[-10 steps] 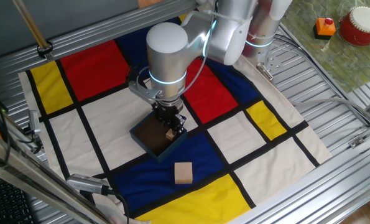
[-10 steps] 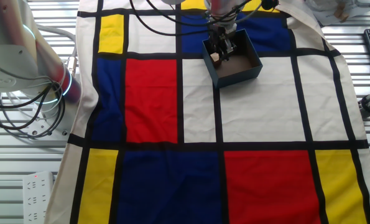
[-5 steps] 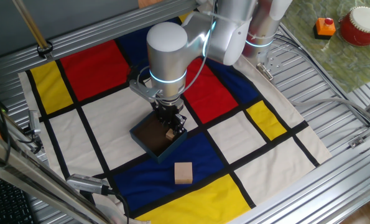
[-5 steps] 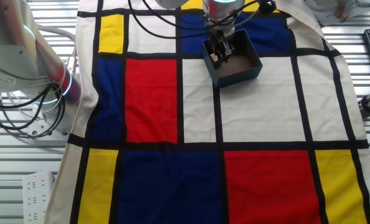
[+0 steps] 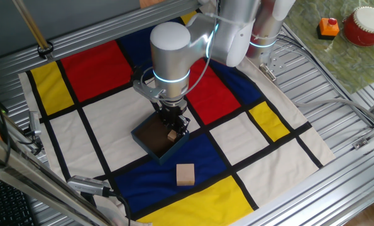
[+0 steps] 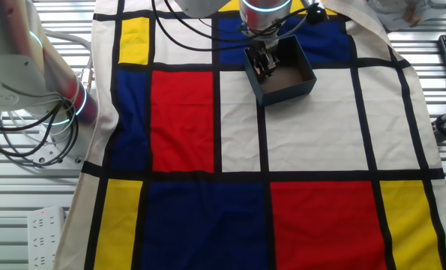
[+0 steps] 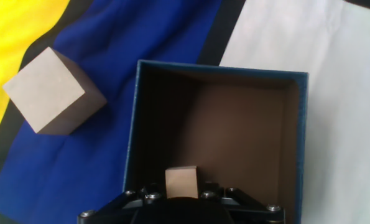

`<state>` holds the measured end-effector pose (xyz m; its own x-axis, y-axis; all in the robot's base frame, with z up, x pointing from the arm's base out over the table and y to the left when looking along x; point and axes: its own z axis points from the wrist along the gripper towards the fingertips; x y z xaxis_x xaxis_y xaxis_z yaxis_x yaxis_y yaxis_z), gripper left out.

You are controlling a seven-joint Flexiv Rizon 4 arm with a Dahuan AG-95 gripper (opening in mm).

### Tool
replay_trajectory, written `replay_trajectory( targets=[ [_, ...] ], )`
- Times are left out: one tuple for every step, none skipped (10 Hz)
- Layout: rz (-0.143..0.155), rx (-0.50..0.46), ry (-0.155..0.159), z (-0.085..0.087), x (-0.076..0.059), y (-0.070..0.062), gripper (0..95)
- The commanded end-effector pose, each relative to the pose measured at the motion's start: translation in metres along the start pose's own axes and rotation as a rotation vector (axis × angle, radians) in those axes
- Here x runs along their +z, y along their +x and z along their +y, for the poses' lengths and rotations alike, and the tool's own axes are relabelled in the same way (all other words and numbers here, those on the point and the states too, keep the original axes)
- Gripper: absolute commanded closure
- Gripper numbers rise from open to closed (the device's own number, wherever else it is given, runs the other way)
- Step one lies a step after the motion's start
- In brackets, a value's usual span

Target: Take everything out of the gift box

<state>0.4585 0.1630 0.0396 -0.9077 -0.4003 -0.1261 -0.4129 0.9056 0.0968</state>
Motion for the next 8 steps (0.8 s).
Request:
replay_trajectory(
  targets=[
    [0.0,-0.002,-0.001,0.0006,0.0014,0.0011,57.0],
    [-0.002,-0.002,0.0,0.0007,0.0029,0.0016,57.0],
    [-0.003,-0.002,0.001,0.0004,0.0042,0.0018,57.0],
    [-0.007,-0.001,0.0,-0.0002,0.0057,0.0019,57.0],
    [-0.005,0.0,0.001,-0.0003,0.0061,0.0017,57.0],
    [0.001,0.005,-0.001,-0.0004,0.0065,0.0016,57.0],
    [0.015,0.016,-0.008,-0.001,0.0076,0.0013,57.0],
    [0.021,0.02,-0.01,-0.0011,0.008,0.0012,57.0]
  ],
)
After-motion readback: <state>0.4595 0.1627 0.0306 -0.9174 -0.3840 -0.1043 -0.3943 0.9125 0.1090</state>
